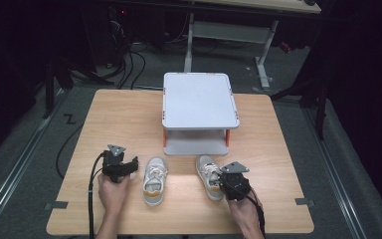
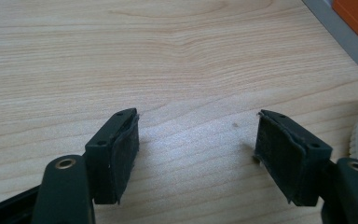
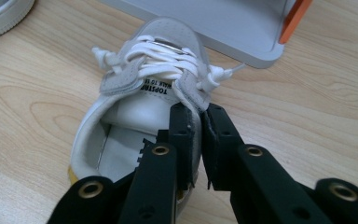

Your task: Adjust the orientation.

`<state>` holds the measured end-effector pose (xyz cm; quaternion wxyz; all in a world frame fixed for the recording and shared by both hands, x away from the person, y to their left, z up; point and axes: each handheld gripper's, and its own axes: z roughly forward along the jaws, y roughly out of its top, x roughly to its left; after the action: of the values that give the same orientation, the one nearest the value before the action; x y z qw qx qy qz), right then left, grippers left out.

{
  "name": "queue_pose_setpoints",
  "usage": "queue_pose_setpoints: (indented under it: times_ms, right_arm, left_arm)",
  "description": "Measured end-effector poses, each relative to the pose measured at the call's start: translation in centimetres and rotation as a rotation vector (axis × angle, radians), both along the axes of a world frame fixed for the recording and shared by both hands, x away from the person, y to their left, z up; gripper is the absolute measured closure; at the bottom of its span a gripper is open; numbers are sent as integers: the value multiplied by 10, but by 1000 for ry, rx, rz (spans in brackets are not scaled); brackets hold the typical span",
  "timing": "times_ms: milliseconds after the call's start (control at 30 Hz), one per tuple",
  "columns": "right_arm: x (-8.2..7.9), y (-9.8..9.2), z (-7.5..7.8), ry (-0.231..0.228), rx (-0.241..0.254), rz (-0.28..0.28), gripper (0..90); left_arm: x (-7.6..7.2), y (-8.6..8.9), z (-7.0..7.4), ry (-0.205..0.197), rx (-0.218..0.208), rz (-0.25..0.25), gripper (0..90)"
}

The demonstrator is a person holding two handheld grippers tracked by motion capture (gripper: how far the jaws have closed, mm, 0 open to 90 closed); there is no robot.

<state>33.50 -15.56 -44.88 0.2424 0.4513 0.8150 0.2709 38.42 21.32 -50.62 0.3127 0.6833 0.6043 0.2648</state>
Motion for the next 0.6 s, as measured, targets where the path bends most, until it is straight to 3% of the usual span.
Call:
queue_pose_setpoints:
  times_ms: [167,367,400,433,500,600]
  right_arm:
    - [-1,-1,-1,47,56,29,750]
    - [1,-13,-1,70,134,32,534]
    - [1,-13,-1,70,134,32,534]
    - [2,-16,0,73,167,36,463]
    - [2,-17,1,75,181,43,445]
    - [3,-23,1,81,253,77,394]
  left_arm:
    - [0,0,0,1,0,1,304]
    - [0,-1,0,0,6,2,304]
    - [0,-1,0,0,6,2,304]
    - [0,-1,0,0,7,2,304]
    - [0,-1,0,0,7,2,304]
    - [0,-1,0,0,5,1,304]
